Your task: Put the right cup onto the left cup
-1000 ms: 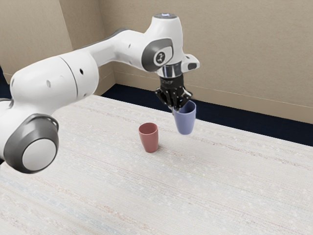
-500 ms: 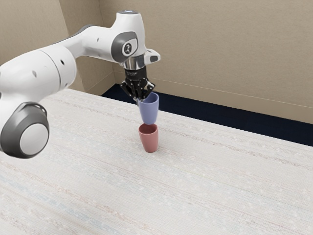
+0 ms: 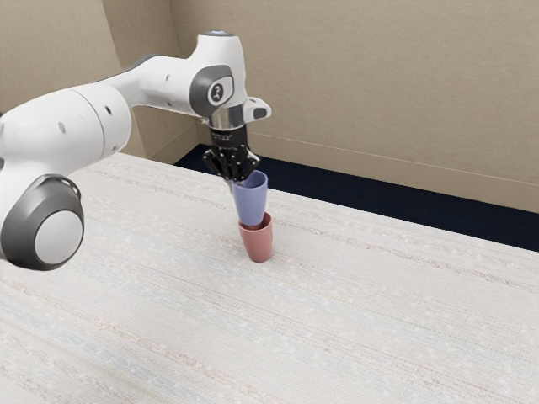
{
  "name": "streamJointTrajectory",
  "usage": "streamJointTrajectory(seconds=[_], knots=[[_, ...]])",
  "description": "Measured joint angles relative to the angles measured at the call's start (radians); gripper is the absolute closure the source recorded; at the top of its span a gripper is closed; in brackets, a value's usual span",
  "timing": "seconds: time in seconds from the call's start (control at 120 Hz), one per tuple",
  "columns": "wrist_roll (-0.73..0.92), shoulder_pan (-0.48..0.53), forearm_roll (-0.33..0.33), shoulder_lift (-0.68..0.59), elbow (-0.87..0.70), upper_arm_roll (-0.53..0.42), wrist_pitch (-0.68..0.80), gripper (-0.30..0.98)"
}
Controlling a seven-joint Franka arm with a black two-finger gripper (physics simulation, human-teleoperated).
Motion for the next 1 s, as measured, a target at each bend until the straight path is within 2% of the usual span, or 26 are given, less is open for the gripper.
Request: streamJointTrajectory(seconds=[0.358, 0.55, 0.7, 0.867, 1.0], knots=[[0.011, -0.003, -0.002, 0.028, -0.001, -0.003, 0.012, 0.78], [0.012, -0.003, -0.010, 0.030, -0.017, -0.004, 0.023, 0.37], [0.015, -0.004, -0.008, 0.001, -0.010, -0.001, 0.013, 0.18], [0.016, -0.041, 0.000, -0.149, -0.034, 0.004, -0.040, 0.08], [0.010, -0.072, 0.003, -0.389, -0.253, 0.005, -0.083, 0.04]])
